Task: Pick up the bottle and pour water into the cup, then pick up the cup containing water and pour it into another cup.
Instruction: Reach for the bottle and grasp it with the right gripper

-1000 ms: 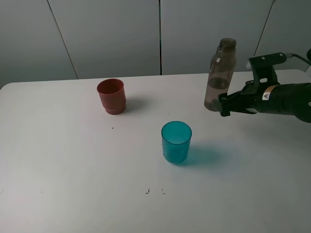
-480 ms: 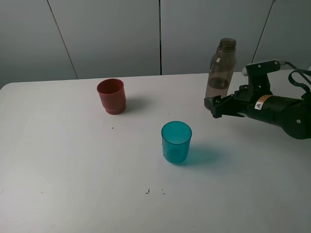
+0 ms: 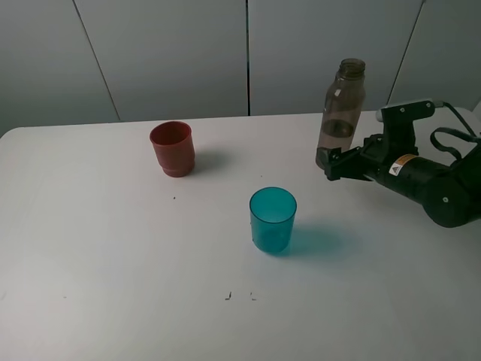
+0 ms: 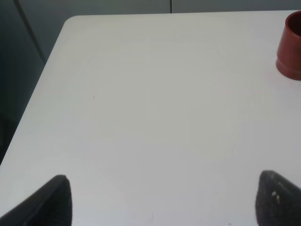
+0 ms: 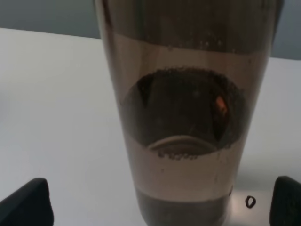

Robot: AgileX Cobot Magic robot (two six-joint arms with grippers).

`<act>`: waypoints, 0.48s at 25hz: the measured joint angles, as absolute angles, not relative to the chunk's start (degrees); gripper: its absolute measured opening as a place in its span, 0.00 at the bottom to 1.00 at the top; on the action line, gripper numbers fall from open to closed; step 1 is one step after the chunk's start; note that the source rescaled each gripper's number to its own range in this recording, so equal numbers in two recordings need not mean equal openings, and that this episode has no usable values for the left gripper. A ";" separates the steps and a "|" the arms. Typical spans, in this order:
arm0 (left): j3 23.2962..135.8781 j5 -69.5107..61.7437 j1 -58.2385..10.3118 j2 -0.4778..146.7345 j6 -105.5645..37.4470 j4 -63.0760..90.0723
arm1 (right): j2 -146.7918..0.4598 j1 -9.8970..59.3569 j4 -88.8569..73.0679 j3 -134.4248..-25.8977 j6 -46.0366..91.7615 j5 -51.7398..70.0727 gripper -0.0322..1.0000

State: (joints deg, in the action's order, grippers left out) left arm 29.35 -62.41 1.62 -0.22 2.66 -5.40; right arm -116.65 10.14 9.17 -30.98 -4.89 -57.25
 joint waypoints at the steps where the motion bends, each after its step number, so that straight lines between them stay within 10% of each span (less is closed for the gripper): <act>1: 29.35 -62.41 1.62 -0.22 2.66 -5.40 | -117.21 10.14 9.05 -31.42 -4.89 -57.88 1.00; 12: 29.35 -62.41 1.62 -0.22 2.53 -5.40 | -120.14 10.14 6.62 -36.54 -3.94 -59.32 1.00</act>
